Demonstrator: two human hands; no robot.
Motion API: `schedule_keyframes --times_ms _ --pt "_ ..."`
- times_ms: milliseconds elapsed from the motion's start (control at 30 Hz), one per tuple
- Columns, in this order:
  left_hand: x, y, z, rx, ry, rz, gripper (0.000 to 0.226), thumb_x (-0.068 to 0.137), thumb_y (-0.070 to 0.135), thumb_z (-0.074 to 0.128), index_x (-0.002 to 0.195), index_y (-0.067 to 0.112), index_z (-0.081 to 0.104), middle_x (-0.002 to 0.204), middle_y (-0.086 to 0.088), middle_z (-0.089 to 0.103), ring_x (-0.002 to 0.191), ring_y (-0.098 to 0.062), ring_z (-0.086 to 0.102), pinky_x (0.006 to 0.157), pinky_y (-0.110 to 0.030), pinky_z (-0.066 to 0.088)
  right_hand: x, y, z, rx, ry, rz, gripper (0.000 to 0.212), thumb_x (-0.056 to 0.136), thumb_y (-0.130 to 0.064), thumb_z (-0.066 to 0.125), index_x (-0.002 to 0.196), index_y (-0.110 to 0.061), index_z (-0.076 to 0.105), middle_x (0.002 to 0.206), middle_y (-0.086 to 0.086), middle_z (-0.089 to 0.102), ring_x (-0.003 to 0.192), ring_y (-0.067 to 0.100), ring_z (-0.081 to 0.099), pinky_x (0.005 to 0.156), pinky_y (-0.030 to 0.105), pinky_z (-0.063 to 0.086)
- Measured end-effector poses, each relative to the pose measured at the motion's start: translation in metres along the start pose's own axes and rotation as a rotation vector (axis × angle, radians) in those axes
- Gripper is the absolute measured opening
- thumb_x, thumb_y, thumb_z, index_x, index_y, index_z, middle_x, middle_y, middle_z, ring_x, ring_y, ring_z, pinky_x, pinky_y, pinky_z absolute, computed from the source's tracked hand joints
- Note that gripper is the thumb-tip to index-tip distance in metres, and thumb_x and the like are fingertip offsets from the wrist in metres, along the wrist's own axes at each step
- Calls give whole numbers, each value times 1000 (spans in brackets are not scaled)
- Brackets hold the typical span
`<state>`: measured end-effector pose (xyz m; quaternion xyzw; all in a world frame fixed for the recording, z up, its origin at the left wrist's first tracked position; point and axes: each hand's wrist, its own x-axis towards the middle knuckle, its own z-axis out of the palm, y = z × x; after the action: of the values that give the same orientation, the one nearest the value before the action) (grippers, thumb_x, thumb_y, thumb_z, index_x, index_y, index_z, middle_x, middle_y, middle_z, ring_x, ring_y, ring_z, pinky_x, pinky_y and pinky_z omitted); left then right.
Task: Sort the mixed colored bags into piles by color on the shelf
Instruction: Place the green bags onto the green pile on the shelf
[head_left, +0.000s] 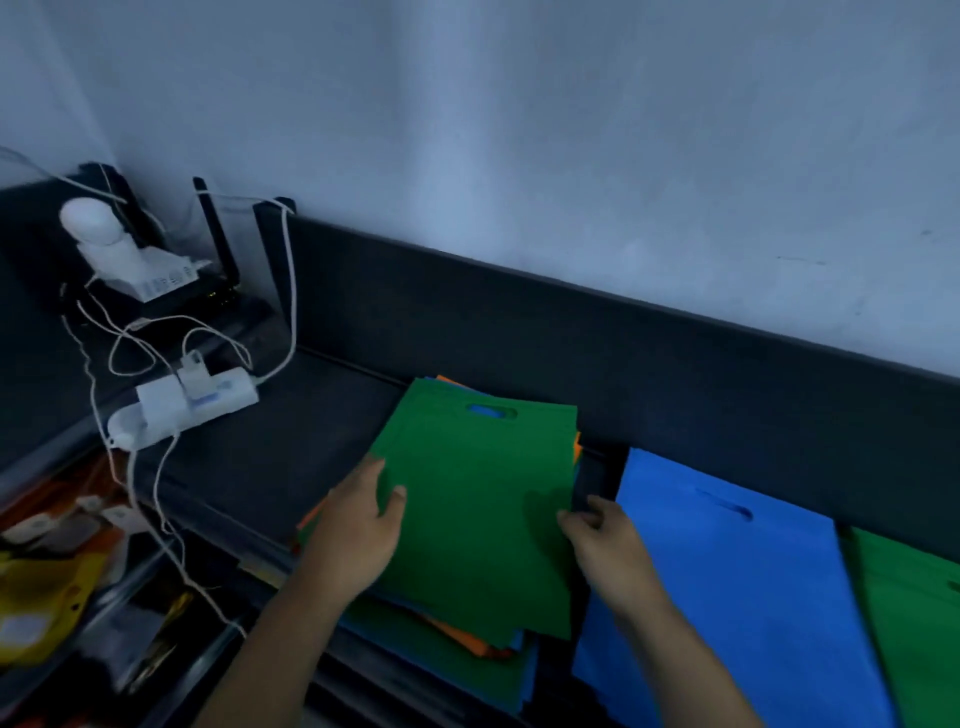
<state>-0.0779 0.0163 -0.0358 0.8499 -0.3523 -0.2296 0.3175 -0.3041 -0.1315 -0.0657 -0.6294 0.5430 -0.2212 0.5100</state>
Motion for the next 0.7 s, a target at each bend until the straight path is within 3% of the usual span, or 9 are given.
schedule_keyframes --times_ms 67,133,233,333,400,533,633,700 --pt "6 -11 6 57 -123 21 68 105 54 40 163 24 20 169 2 22 155 -22 22 123 -40 26 3 -5 8 10 26 19 40 102 -32 68 132 -6 65 115 2 74 95 16 70 75 32 54" --pt "7 -15 17 87 -224 77 70 101 60 42 161 28 24 168 4 25 154 -21 23 123 -41 27 5 -7 7 32 75 34 26 100 -34 70 111 -11 73 103 2 78 87 14 72 72 32 58" --pt "9 -14 22 54 -204 121 61 102 53 47 157 30 33 163 7 34 148 -17 36 119 -35 35 8 -5 -3 46 139 69 18 99 -30 74 95 -12 75 94 7 81 81 22 76 71 39 63" --pt "17 -13 17 62 -88 88 59 105 46 45 159 26 30 165 5 31 147 -20 36 116 -38 39 7 0 -7 24 189 81 18 96 -25 77 90 -8 76 88 11 81 80 31 78 80 55 64" --pt "18 -9 16 108 -132 111 61 106 46 44 160 25 26 167 4 28 150 -22 32 118 -41 38 5 0 -8 79 238 97 13 94 -19 78 90 -7 76 88 13 81 81 35 78 82 58 64" --pt "12 7 25 98 -195 206 57 105 46 45 157 28 32 162 7 34 142 -18 42 110 -34 42 0 1 -12 278 186 187 10 93 -11 77 100 -4 78 92 14 83 85 38 80 87 58 64" --pt "18 5 23 124 -96 180 53 105 44 45 155 26 35 157 5 39 130 -18 51 95 -33 49 -6 6 -15 208 171 145 8 98 -12 72 100 -13 80 96 6 84 89 31 80 90 53 64" --pt "22 -1 20 151 -79 161 56 106 43 45 156 22 33 159 2 37 133 -21 49 99 -38 51 -10 7 -11 194 180 124 9 99 -13 70 100 -17 79 100 2 82 92 27 78 90 49 63"
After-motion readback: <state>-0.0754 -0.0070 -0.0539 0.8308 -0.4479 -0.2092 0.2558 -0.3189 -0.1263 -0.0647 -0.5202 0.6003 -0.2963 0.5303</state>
